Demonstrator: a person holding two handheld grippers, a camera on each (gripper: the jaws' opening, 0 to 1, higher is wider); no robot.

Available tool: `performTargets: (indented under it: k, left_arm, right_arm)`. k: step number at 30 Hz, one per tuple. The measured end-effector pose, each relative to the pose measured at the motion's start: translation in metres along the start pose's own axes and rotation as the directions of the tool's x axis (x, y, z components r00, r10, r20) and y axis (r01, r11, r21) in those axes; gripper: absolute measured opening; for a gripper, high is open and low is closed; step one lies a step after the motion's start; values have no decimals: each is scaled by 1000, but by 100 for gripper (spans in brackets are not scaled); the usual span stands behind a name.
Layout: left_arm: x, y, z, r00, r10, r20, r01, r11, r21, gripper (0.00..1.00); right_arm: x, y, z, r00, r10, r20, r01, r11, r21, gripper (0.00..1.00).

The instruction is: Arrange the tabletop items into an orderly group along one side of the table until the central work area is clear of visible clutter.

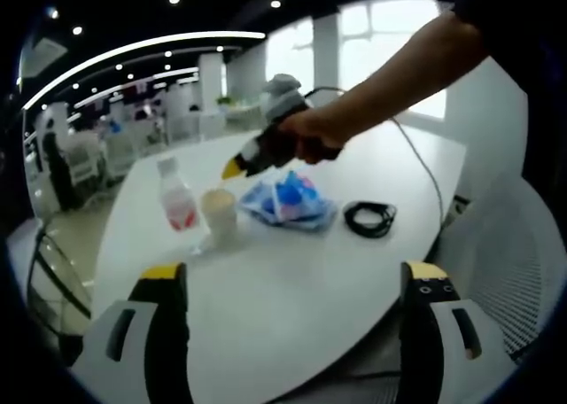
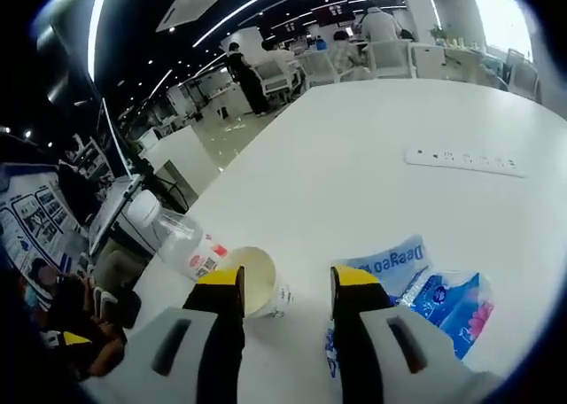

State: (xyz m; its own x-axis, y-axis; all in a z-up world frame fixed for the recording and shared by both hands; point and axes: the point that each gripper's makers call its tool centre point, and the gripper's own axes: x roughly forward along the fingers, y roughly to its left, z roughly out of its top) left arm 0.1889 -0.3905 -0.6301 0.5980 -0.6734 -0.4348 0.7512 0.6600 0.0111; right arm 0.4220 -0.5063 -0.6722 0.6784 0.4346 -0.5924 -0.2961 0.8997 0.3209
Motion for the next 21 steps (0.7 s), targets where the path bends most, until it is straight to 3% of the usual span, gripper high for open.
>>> performTargets:
  k: [21]
  left_arm:
    - [0, -3, 3, 1000, -18, 11, 17, 1000, 6, 97]
  right_arm:
    - [-46, -54, -9, 996, -94, 10, 94, 996, -4, 41]
